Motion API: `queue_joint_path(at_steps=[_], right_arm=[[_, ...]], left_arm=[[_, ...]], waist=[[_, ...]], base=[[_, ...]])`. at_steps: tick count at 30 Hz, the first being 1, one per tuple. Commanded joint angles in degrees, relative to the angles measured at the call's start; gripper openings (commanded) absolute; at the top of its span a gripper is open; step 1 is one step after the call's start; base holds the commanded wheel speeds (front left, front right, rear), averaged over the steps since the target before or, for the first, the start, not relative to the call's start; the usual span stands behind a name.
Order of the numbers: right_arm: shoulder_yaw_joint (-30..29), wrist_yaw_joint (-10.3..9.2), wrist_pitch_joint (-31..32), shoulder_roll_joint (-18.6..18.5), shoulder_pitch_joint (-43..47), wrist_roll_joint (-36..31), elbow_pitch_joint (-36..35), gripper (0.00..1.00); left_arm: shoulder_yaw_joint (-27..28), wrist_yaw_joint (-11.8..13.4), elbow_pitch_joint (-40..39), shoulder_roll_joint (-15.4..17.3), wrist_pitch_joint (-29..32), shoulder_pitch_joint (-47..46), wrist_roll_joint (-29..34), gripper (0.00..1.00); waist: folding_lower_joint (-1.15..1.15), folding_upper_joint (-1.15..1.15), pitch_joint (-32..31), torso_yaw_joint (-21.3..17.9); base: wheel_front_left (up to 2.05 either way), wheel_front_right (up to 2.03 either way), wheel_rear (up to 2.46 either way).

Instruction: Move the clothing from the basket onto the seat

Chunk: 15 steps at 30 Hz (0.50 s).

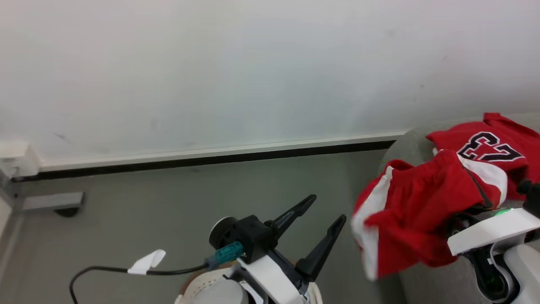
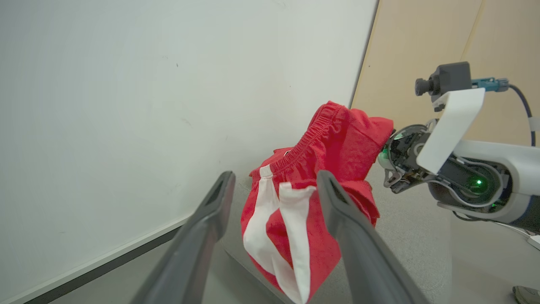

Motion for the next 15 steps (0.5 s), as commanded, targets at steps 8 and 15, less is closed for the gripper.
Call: queue_joint_path(at_steps=[8, 15], right_arm=[[-6.2, -0.11, -0.1, -0.8, 4.5, -2.2, -5.3, 0.00], [-9.1, -0.11, 1.3, -0.3, 6.2, -3.9, -8.8, 0.00]], left_arm=[[-1.3, -0.3, 0.4, 0.3, -1.4, -1.8, 2.3, 1.00], [-2.2, -0.4, 2.2, 0.3, -1.9, -3.0, 3.7, 1.00]], waist=[[0.00, 0.00, 3.7, -11.9], [0.00, 0.00, 5.4, -15.9]], base=[[0.00, 0.00, 0.00], [0.00, 0.00, 0.00]])
